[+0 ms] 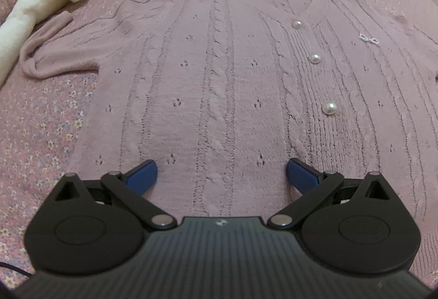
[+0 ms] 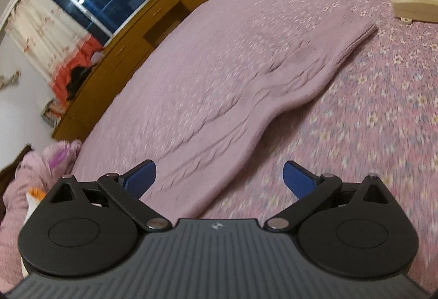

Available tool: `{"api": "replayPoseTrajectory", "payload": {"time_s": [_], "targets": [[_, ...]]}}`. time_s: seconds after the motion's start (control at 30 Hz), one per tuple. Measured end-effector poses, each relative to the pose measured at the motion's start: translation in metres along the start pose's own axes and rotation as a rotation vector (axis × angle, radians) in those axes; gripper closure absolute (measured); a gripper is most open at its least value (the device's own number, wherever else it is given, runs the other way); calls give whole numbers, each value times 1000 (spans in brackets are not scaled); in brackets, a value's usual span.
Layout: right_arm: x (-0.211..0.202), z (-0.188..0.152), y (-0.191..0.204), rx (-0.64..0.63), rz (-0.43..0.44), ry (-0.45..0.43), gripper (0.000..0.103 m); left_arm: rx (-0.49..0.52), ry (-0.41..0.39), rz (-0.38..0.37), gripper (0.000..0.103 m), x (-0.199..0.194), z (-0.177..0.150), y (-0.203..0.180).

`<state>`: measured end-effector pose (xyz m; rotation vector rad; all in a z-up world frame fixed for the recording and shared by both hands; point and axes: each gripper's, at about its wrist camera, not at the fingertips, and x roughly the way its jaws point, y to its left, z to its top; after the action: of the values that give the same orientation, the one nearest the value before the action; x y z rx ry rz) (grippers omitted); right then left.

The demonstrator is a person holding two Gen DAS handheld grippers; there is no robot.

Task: Fold small clothes
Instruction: 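Grasp the cardigan sleeve cuff with the right gripper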

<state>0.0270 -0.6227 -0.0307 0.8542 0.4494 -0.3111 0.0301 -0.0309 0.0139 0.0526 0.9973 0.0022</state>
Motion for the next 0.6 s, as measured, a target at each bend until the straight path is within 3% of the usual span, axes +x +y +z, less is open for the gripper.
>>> {"api": "replayPoseTrajectory", "payload": {"time_s": [0.23,0.6], "targets": [[40,27,-37,58,-15,-50,6,-2,22,10,0,2,3,-3],[93,78,-63,93,-85,-155,7,18,27,2,0,5,7,-3]]}}
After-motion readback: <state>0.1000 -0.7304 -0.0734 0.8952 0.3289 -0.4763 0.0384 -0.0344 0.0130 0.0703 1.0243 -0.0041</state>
